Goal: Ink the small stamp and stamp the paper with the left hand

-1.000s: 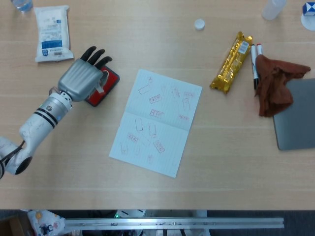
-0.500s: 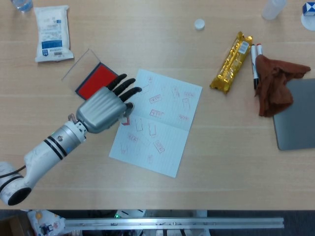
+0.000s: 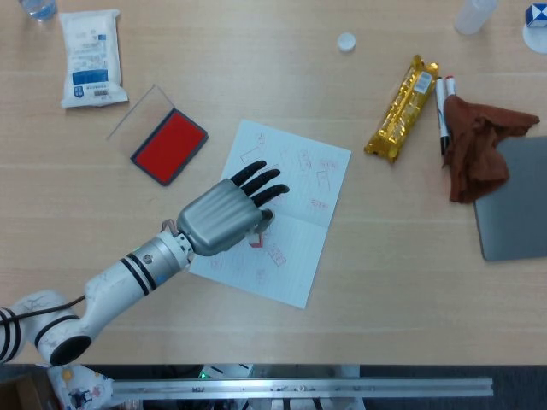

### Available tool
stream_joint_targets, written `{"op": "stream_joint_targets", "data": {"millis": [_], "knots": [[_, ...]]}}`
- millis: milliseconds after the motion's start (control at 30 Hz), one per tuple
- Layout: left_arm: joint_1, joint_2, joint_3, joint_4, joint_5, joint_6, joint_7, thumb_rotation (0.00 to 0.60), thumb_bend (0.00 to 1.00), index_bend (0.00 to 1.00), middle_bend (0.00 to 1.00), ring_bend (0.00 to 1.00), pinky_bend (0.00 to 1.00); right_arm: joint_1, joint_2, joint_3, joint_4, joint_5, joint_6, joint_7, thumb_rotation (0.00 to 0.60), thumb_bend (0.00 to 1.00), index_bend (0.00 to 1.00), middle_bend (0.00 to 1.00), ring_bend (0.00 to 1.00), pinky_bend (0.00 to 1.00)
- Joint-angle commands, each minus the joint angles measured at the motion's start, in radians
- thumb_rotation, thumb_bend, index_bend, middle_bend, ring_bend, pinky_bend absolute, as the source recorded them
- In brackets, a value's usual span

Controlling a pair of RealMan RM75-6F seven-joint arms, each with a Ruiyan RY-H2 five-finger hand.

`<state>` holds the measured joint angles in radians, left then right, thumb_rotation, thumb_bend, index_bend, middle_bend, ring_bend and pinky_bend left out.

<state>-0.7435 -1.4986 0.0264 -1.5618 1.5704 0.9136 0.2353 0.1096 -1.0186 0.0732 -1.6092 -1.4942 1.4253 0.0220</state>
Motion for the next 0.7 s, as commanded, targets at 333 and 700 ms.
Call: {"op": "stream_joint_targets", "data": {"millis": [333, 700], "knots": [[-0.03, -0.115, -0.041, 0.082, -0.067, -0.047, 0.019, 0.6, 0.43, 0.65, 0.13, 0.0, 0.01, 0.016, 0.005, 0.007, -0.02, 0.015, -0.022, -0.03, 0.6, 0.16, 0.31, 0.36, 0.3, 0.32], [-0.051, -0.233, -0.056, 0.229, -0.071, -0.046, 0.005, 0.6, 0.43, 0.65, 0.13, 0.0, 0.01, 0.023, 0.01, 0.01, -0.035, 0.034, -0.033, -0.055, 0.6, 0.15, 0.31, 0.36, 0.3, 0.32]]}}
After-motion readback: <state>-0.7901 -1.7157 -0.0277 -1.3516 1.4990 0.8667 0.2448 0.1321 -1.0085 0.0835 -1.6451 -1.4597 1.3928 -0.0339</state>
